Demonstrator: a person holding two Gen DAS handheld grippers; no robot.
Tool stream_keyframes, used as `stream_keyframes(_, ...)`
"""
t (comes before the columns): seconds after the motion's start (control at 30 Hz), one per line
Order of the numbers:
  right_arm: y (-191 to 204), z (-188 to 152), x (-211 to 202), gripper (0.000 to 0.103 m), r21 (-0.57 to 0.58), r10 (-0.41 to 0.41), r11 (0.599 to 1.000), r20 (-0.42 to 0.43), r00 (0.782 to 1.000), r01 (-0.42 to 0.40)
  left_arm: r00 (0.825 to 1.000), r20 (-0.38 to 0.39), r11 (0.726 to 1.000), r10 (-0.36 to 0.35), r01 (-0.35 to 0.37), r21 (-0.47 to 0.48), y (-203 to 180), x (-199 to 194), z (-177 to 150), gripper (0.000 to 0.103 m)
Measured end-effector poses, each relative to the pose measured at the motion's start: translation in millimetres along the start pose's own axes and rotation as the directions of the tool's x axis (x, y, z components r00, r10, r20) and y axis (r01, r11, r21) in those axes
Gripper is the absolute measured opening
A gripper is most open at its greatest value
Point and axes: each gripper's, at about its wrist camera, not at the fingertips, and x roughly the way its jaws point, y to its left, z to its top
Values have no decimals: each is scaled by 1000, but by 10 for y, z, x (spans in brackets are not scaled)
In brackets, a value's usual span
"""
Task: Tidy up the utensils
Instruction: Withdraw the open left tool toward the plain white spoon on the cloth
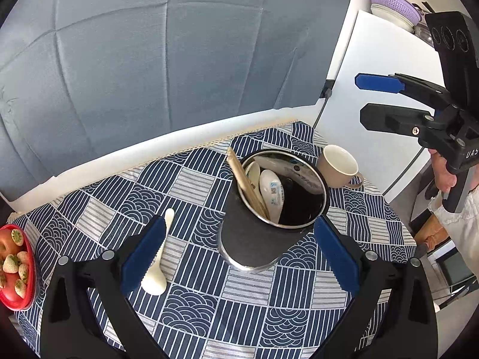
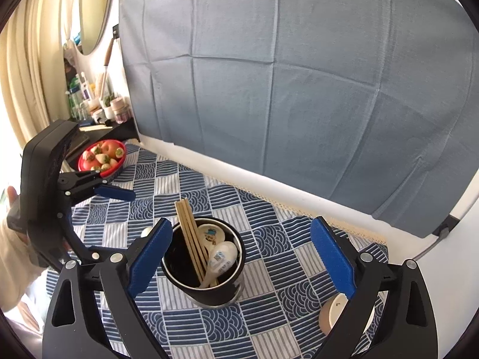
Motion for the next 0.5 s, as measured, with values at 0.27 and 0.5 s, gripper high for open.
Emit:
stream_keyframes(0.27, 309, 23, 62, 89, -10, 7, 1000, -17, 1000, -7, 999, -33, 1000, 24, -24, 3, 242, -101, -199, 97)
stream_keyframes(0.5, 564, 44, 123, 89, -12, -14, 1000, -29, 999, 14, 999, -46, 999, 25, -24, 28, 425, -160, -304, 97)
